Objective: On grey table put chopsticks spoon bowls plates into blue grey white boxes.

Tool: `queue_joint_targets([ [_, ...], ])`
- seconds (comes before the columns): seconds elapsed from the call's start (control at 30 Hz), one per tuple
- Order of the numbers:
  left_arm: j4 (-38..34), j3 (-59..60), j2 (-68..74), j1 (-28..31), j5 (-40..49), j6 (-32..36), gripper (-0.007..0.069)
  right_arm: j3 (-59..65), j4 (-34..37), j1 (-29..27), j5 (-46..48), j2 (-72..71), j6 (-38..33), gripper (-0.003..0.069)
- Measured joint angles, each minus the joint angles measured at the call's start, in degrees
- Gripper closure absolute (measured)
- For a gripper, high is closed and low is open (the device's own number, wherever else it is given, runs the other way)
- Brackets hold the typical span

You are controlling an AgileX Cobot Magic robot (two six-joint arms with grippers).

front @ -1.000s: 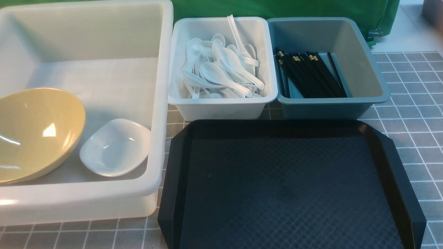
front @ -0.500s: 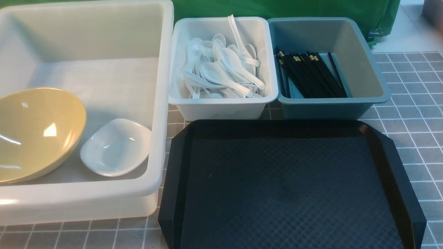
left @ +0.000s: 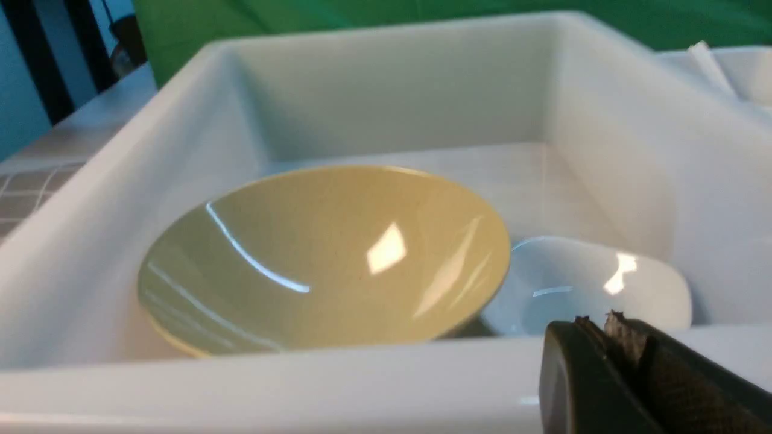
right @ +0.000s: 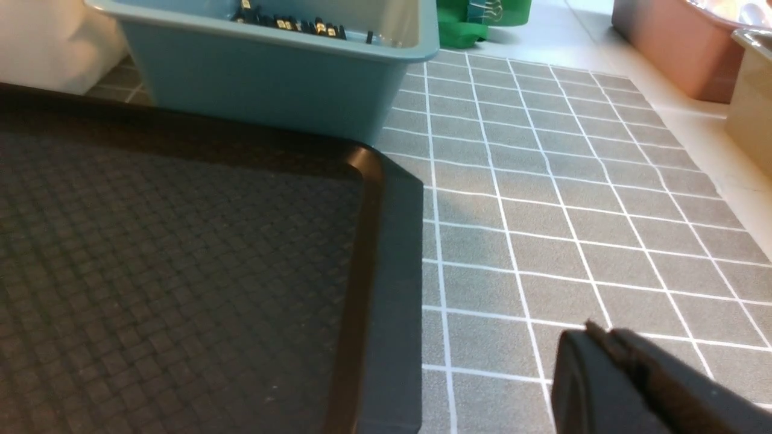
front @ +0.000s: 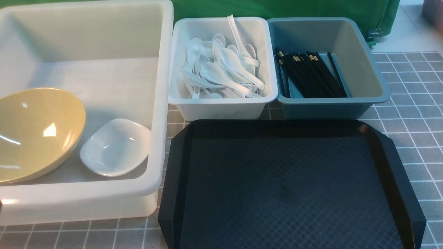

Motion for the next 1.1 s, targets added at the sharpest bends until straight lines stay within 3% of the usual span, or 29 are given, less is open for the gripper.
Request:
queue_joint_targets([
  [0.27, -9.48, 6.61, 0.00, 2.28, -1.81, 7.89, 0.0620, 0.00, 0.00, 0.00, 0.00, 0.00, 0.00, 0.0614],
  [1.1, -10.06, 6.61, 0.00, 2.28, -1.21, 8.19, 0.0620, 0.00, 0.00, 0.00, 0.00, 0.00, 0.00, 0.0603],
])
